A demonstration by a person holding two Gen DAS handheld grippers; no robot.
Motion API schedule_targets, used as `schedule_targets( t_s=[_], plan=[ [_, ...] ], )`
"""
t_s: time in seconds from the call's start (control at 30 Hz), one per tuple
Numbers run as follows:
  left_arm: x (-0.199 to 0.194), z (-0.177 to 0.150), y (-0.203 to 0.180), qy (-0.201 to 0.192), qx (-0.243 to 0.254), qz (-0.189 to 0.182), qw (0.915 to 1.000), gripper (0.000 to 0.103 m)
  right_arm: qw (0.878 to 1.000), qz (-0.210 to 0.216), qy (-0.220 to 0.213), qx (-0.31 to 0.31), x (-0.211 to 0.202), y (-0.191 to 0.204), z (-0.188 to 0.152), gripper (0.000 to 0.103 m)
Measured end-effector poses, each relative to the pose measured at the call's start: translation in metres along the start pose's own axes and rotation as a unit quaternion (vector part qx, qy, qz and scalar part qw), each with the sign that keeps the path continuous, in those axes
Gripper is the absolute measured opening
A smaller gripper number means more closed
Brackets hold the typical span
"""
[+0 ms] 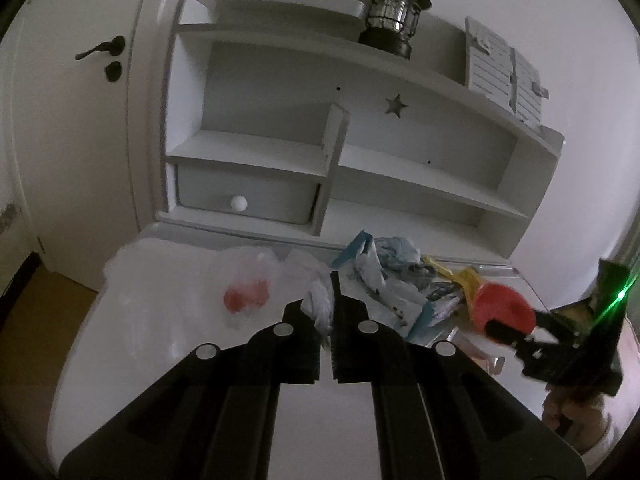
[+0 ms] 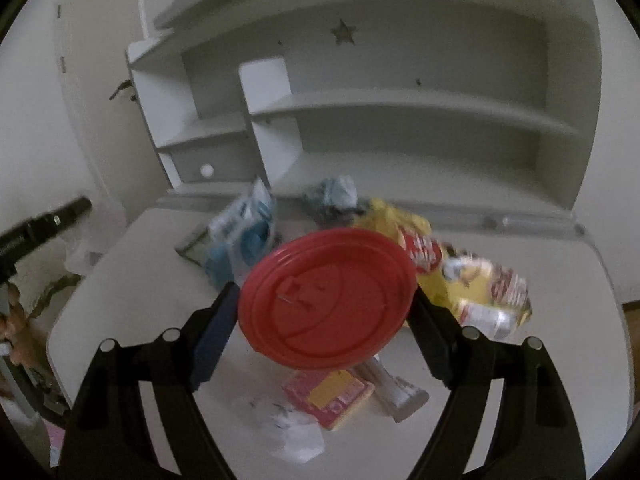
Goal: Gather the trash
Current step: 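Carry red lid and clear bag in both tools over the black bin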
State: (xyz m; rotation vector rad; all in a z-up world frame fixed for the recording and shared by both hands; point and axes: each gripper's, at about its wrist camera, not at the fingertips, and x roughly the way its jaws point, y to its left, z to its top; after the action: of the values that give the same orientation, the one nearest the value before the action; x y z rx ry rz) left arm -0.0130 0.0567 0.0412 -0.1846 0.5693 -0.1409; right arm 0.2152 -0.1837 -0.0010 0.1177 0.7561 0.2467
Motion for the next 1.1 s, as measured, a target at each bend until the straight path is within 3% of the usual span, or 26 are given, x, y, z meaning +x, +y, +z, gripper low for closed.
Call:
schedule_targets(
  t_s=[0.2,0.37,0.47,0.57,0.67,0.73,0.77,0.87,1.0,1.1],
  plan=[
    [0.017,0.005,-0.021,0.009,-0.001,-0.018,0.9998,0.002,0.999,0.021,-0.003,0.049,-0.009,-0.032,-0.007,0.079],
    [-0.004,0.008,-0.07,-0.005,0.042,-0.053,0.9977,0.002,0.996,0.024,-0.043,0.08,-0.067,-0.064,-0.002,0.079],
    [-0.028,0.002,-0.121,-0.009,0.078,-0.109,0.991,0.002,0.989,0.041,-0.057,0.13,-0.126,-0.1,-0.015,0.079],
    [-0.051,-0.021,-0.19,0.005,0.122,-0.191,0.9739,0.002,0.985,0.007,-0.069,0.16,-0.197,-0.139,-0.045,0.079],
    [-0.069,-0.063,-0.271,0.032,0.176,-0.268,0.9465,0.002,0.975,-0.026,-0.059,0.213,-0.268,-0.189,-0.104,0.079],
    [-0.075,-0.101,-0.327,0.07,0.207,-0.323,0.9209,0.002,0.965,-0.048,-0.047,0.254,-0.301,-0.22,-0.15,0.079],
    [-0.078,-0.125,-0.359,0.094,0.225,-0.35,0.9043,0.002,0.96,-0.065,-0.039,0.271,-0.315,-0.236,-0.176,0.079],
    [-0.079,-0.185,-0.425,0.152,0.267,-0.394,0.8661,0.002,0.941,-0.092,-0.006,0.326,-0.335,-0.28,-0.251,0.079],
    [-0.052,-0.275,-0.491,0.257,0.321,-0.399,0.8198,0.002,0.902,-0.079,0.035,0.422,-0.325,-0.333,-0.352,0.079],
    [-0.007,-0.338,-0.518,0.321,0.357,-0.363,0.7988,0.002,0.869,-0.066,0.075,0.484,-0.294,-0.363,-0.423,0.079]
  ],
)
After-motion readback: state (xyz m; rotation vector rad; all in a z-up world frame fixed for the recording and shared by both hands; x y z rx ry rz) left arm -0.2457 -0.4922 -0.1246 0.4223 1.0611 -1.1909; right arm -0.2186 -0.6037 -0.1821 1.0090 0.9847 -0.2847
